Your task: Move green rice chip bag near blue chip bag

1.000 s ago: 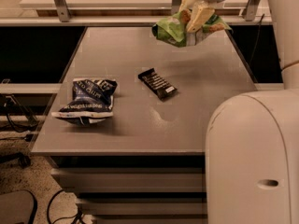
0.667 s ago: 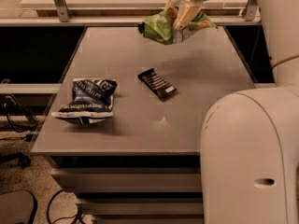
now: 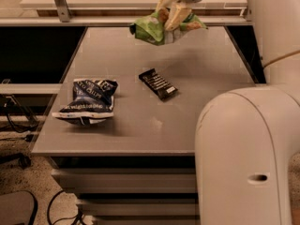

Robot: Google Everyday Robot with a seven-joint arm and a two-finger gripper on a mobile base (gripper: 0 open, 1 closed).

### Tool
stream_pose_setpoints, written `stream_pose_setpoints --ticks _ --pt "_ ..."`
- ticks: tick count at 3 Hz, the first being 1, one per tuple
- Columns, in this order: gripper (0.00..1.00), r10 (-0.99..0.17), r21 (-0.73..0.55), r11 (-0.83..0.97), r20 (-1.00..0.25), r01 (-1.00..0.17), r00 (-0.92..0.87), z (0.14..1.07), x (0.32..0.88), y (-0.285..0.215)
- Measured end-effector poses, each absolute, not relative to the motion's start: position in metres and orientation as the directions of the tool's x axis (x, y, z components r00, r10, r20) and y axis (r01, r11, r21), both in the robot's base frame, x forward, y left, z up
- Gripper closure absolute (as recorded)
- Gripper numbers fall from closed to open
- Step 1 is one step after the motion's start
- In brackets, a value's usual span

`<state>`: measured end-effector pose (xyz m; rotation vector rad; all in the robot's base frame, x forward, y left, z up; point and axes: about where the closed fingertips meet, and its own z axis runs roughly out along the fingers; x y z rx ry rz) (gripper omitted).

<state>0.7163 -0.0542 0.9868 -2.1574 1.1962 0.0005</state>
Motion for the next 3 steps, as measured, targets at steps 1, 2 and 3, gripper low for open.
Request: stream_pose_setpoints --ticks 1,2,3 --pt "1.00 -0.650 -0.562 -0.456 -0.319 -0.690 0.690 0.988 0.705 -0.008" --pt "1.00 -0.577 -0.568 -0.513 -0.327 -0.643 0.749 0.988 0.695 0.020" --pt "1.00 -0.505 -0.566 -0.564 -0.339 -0.601 0.793 0.986 0.682 0.046"
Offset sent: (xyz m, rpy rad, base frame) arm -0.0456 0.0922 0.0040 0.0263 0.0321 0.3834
